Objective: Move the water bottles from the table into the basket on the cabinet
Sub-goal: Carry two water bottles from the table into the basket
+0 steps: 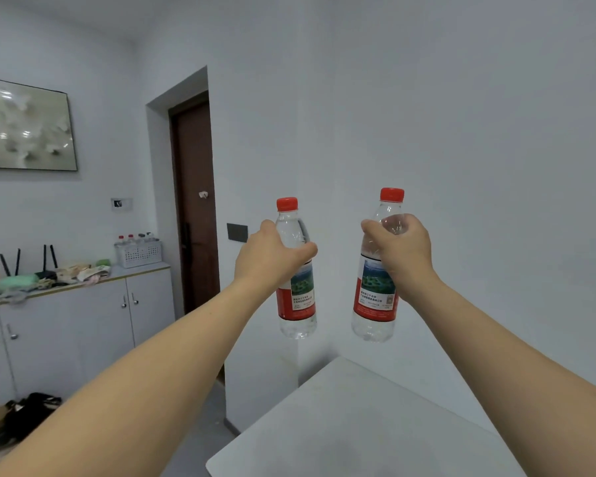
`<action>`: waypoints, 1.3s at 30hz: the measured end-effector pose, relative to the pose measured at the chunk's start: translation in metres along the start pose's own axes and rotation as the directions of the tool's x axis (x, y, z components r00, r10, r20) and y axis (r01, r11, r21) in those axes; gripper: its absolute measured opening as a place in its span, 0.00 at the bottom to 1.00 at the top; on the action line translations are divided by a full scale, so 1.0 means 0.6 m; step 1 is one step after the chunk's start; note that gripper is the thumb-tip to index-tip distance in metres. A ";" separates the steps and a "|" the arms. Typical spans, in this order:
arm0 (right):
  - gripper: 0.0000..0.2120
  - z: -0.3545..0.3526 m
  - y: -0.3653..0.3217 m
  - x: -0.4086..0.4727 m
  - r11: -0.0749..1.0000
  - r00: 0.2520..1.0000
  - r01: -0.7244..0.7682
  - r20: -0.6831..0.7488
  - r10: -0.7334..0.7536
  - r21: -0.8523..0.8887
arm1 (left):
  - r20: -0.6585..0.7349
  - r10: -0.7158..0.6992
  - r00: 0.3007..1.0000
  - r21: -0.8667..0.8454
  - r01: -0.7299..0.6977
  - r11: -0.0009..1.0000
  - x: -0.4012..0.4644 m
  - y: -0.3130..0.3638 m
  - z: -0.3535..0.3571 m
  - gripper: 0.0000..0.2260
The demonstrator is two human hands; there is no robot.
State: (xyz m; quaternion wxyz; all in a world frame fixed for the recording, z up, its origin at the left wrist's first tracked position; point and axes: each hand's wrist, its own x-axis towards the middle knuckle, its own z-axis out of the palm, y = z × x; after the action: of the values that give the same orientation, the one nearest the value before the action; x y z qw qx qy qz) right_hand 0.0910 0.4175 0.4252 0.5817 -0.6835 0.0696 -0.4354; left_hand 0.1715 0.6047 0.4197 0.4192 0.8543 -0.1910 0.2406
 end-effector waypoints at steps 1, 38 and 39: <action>0.22 0.025 0.006 0.005 1.000 1.000 -0.001 0.010 0.001 0.006 | -0.007 -0.003 1.000 0.009 0.003 1.000 0.012 -0.019 -0.003 0.27; 0.18 0.924 0.276 0.299 0.998 0.989 -0.039 0.145 0.030 0.054 | -0.177 0.013 0.984 0.219 0.027 0.975 0.656 -0.699 -0.142 0.26; 0.18 0.956 0.279 0.305 0.998 0.989 -0.042 0.145 0.034 0.051 | -0.180 0.014 0.984 0.221 0.027 0.975 0.674 -0.719 -0.154 0.26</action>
State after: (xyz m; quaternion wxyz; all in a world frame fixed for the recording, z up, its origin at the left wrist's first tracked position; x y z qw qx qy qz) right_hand 0.6593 0.6761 0.4081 0.6117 -0.6957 0.0287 -0.3755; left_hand 0.7043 0.8772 0.4304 0.3373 0.8712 -0.1212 0.3354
